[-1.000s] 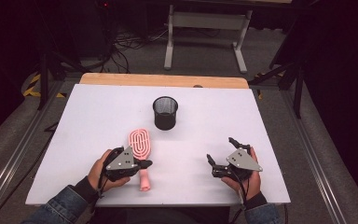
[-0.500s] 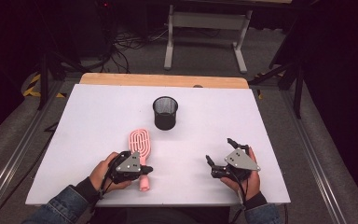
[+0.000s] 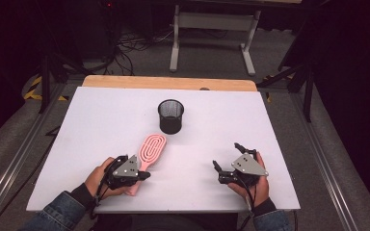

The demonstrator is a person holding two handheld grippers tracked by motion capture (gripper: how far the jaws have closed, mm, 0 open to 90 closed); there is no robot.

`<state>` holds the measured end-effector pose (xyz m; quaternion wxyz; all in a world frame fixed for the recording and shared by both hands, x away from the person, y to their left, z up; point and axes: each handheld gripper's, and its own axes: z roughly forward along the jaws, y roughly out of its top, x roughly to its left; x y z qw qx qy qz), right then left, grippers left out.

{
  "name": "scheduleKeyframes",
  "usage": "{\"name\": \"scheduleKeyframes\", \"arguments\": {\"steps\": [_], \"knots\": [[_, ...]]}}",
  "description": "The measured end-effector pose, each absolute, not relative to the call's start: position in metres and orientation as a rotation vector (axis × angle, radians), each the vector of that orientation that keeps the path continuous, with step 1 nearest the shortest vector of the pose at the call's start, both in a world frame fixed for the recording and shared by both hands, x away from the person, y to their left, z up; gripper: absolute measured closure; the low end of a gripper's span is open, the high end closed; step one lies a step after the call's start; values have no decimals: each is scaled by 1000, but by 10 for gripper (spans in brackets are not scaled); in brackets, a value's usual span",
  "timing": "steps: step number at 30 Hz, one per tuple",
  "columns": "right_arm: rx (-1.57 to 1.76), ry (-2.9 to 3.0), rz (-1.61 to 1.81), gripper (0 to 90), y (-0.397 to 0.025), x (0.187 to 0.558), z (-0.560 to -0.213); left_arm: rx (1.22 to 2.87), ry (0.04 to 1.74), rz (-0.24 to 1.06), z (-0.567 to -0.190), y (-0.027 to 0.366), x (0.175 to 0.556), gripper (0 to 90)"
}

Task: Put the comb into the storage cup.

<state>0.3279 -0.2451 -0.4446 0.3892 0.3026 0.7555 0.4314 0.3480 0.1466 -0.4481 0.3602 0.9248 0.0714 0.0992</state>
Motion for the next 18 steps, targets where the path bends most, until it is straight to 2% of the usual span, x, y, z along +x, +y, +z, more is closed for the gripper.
{"name": "scheduleKeyframes", "arguments": {"steps": [18], "knots": [[777,1925,1098,80,-246,329,-445,2413,229,256,-449,165,353,900]]}}
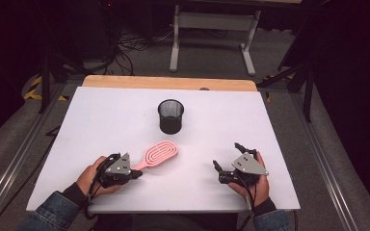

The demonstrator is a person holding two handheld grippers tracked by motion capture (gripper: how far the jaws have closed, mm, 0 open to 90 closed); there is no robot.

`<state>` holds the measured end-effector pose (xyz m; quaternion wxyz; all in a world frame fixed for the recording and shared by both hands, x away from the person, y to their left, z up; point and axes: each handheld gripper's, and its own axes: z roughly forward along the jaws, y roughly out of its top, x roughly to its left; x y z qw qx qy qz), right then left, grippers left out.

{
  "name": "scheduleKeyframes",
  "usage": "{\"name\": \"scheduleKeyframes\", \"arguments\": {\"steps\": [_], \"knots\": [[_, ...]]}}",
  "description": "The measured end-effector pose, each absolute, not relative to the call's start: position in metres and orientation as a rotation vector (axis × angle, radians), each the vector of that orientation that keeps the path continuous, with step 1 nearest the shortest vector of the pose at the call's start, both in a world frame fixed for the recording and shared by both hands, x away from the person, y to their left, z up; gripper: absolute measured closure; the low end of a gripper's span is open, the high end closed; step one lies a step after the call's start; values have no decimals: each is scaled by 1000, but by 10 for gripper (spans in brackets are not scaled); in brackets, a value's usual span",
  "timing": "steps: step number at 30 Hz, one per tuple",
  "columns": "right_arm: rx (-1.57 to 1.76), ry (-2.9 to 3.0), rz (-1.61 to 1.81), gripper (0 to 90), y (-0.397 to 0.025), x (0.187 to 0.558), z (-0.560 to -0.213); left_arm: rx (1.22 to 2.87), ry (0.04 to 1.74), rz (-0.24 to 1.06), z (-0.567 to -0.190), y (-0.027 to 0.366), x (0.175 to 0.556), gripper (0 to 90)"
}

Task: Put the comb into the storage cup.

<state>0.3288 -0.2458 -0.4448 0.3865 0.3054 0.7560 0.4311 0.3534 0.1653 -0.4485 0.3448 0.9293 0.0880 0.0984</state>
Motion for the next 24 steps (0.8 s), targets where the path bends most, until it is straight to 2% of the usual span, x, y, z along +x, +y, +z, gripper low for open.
{"name": "scheduleKeyframes", "arguments": {"steps": [14,19,24], "knots": [[796,1887,1098,82,-249,329,-442,2340,293,294,-435,181,351,885],[833,1850,1108,86,-254,328,-440,2300,344,326,-428,191,350,858],[823,1834,1117,86,-254,327,-438,2243,430,378,-426,202,352,793]]}}
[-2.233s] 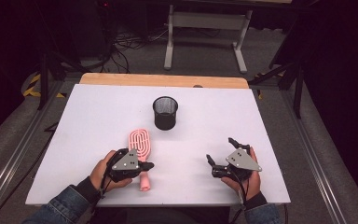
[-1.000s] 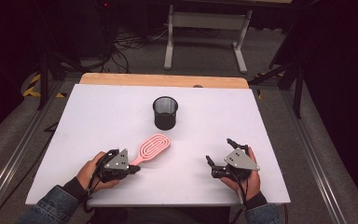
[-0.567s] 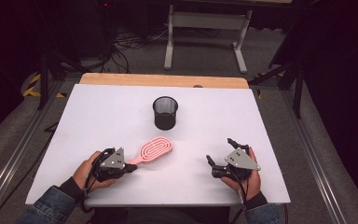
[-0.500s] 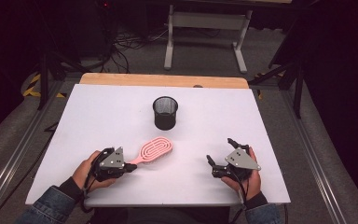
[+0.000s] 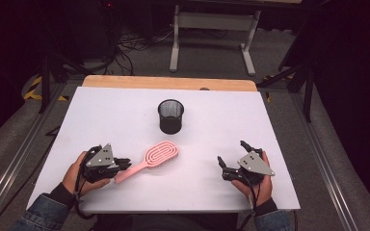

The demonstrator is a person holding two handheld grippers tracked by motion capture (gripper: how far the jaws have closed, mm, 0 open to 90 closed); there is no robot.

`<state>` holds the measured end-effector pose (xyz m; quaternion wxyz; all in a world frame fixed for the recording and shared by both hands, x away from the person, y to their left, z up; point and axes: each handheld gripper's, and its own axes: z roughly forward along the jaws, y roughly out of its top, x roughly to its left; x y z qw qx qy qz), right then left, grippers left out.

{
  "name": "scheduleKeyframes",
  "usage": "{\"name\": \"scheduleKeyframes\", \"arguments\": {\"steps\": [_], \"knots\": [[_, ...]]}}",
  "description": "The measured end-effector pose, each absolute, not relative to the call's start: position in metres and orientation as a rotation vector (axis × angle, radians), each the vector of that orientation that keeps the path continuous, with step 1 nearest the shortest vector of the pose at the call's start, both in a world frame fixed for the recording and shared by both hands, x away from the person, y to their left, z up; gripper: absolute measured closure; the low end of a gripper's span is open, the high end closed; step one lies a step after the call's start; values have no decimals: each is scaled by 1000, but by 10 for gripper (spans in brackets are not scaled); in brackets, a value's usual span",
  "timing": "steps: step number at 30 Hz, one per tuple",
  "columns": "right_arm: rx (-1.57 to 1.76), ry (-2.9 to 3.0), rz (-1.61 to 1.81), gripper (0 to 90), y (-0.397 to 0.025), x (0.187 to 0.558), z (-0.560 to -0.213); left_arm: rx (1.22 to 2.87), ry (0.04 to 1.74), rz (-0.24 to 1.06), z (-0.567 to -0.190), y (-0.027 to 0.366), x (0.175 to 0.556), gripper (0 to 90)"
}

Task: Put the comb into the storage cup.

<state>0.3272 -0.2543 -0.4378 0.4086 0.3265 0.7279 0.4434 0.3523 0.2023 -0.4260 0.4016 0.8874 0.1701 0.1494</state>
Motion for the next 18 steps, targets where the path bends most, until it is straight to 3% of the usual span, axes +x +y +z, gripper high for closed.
{"name": "scheduleKeyframes", "arguments": {"steps": [6,9,11,12,13,14,15,18], "knots": [[810,1824,1122,85,-254,326,-437,2200,475,422,-426,208,353,692],[810,1831,1112,85,-253,326,-437,2163,504,451,-423,211,351,541],[810,1836,1110,85,-253,326,-437,2160,518,458,-423,211,351,394],[810,1836,1110,85,-253,326,-437,2154,534,455,-422,211,351,394],[811,1838,1111,85,-253,327,-437,2148,550,455,-422,212,351,338],[814,1840,1107,85,-253,327,-438,2137,572,462,-422,213,352,215],[815,1836,1102,85,-253,327,-438,2103,620,458,-421,215,354,156],[820,1823,1103,85,-253,327,-437,2087,644,448,-421,216,355,74]]}}
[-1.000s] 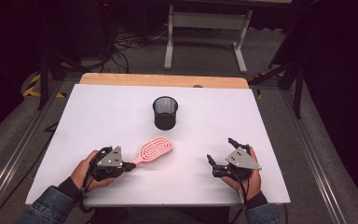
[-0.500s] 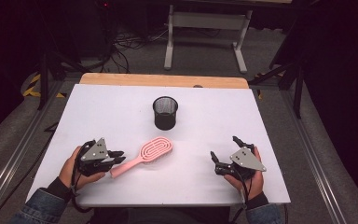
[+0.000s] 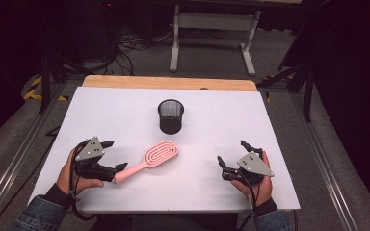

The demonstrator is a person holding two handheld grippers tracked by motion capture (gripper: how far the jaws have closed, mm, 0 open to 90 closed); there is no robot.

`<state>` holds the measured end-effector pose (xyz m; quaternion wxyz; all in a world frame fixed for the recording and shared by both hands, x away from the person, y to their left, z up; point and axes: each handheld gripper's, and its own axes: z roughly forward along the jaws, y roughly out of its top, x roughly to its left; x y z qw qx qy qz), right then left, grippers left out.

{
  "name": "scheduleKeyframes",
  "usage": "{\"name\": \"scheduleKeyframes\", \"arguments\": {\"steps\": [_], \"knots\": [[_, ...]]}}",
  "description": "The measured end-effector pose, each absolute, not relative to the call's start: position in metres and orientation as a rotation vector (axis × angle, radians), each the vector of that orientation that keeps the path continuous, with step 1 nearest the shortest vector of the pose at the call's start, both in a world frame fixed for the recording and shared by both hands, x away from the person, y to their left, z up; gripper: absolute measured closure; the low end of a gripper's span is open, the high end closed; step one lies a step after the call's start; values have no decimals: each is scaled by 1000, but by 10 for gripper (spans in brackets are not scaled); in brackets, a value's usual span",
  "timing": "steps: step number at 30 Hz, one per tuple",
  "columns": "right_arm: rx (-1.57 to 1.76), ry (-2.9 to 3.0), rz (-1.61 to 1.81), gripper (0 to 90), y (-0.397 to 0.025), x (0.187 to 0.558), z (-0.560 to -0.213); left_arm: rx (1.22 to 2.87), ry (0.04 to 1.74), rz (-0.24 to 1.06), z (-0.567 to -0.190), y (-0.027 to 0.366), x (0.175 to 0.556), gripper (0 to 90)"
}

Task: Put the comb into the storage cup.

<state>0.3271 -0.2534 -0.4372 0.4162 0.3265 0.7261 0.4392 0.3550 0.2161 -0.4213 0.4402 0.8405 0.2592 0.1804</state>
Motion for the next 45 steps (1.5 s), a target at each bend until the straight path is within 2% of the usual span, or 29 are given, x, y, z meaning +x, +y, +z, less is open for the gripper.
{"name": "scheduleKeyframes", "arguments": {"steps": [7,15,34,45], "knots": [[824,1831,1105,85,-253,328,-438,2096,651,441,-420,213,355,65],[832,1827,1112,85,-253,328,-438,2256,636,336,-427,197,361,76],[828,1839,1121,84,-252,329,-439,2384,586,291,-429,166,370,145],[832,1845,1121,84,-253,330,-439,2449,560,268,-433,149,379,155]]}}
